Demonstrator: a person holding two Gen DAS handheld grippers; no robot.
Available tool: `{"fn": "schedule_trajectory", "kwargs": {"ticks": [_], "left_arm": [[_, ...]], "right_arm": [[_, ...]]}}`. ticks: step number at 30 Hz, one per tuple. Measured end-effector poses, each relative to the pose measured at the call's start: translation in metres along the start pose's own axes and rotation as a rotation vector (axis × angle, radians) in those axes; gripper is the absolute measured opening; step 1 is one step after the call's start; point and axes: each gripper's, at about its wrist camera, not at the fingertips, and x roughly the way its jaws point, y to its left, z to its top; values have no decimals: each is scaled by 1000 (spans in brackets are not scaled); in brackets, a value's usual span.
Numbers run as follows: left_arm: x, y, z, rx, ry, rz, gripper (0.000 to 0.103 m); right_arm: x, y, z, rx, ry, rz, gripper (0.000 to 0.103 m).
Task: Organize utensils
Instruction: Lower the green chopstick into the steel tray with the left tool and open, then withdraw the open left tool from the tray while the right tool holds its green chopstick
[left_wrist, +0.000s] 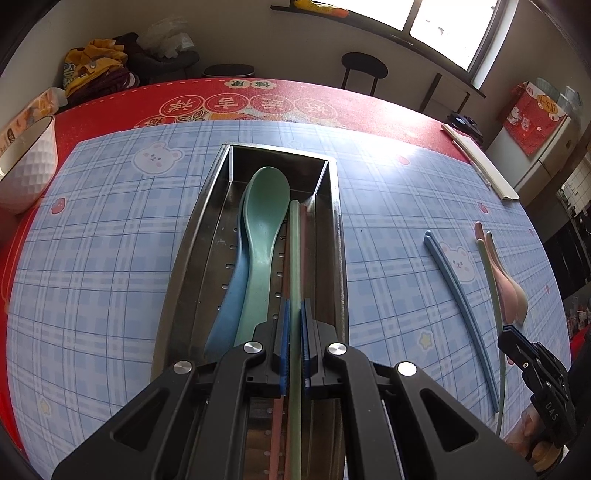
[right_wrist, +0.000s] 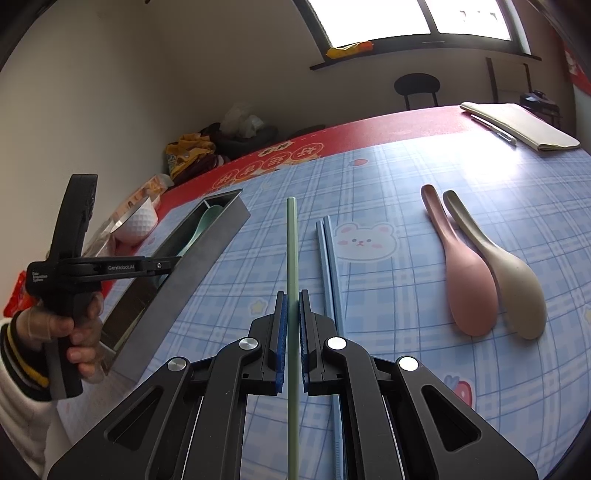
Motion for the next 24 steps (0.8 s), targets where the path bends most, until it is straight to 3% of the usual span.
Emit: {"fn": "schedule_trajectory", "kwargs": {"ticks": [7,11,16,20,23,24], "left_arm": [[-15,-3,-4,13,-26,-14,6],[-42,-14,-15,108,-119,-8,10],[-75,-20,-44,243,-265,4,33],[-88,-10,-65,285,-339,34,47],[-97,5,-78,299,-390,13,63],[-100,10,-83,306,-404,-10,74]], "right_arm": [[0,-1,0,7,-2,0,6],[0,-3,0,16,-2,-3,6],[2,-2,0,15,3,-15,6],[2,-1,-1,17,2,-26,6],[2,-1,-1,17,-2,-36,6],[2,0,-1,15,-1,-42,6]]}}
